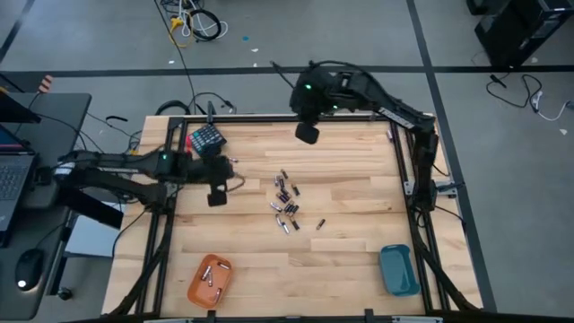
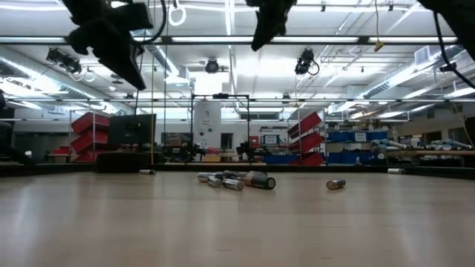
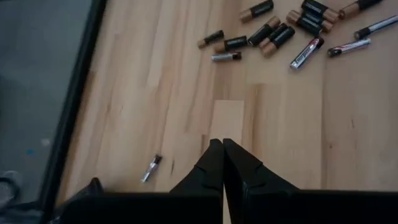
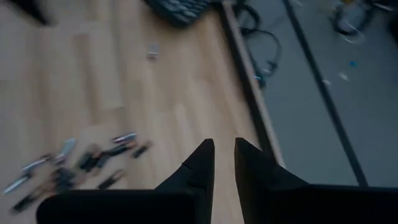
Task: Sort batteries
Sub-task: Put the silver battery into the orange bin
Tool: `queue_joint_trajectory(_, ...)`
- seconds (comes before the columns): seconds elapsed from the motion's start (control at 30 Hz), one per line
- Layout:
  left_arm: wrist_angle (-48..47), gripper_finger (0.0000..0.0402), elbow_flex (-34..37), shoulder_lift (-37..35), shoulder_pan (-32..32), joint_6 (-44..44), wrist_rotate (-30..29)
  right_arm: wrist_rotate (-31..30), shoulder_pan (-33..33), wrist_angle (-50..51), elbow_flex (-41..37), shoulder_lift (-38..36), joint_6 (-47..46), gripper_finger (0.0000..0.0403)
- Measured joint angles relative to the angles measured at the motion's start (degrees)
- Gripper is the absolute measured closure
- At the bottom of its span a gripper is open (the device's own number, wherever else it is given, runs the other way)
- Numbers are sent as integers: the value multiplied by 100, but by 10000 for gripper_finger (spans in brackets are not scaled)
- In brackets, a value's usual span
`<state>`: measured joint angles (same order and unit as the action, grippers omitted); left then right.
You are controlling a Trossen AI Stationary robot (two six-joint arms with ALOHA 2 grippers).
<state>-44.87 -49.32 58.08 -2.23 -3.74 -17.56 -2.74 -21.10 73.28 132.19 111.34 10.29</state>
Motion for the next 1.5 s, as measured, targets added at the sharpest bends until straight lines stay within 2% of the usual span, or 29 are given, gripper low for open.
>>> queue_joint_trajectory(0.2,-276,401,-4,346,-1591,-856,1338,248,191,-298,-691,-615,54,353)
queue_joint_trajectory(0.3,-312,401,-7,728,-2181,-1665,2108,245,245,-643,-1279,-892,60,352)
queue_joint_trajectory(0.37,-331,401,-4,1032,-2479,-2095,2345,246,271,-923,-1707,-1092,39,353)
queue_joint_trajectory(0.47,-268,401,-7,1483,-2791,-2563,2323,255,269,-1269,-2409,-1413,23,355)
queue_joint_trajectory(0.6,-162,401,-7,1943,-3046,-2976,2002,243,257,-1773,-3318,-1798,-145,355)
queue_joint_trajectory(0.83,-71,381,-185,2272,-3263,-3222,1771,240,240,-2722,-4407,-2357,-302,355)
queue_joint_trajectory(1.0,357,341,-208,2309,-3319,-3336,1428,244,244,-3247,-4808,-2607,-305,355)
queue_joint_trajectory(1.27,379,266,-208,2477,-3341,-3322,1528,243,244,-3428,-4949,-2661,-305,357)
queue_joint_trajectory(1.37,482,250,-208,2669,-3341,-3191,1692,243,244,-3442,-4949,-2639,-297,355)
queue_joint_trajectory(1.5,486,243,-208,2808,-3351,-3188,1573,243,244,-3464,-4949,-2629,-278,357)
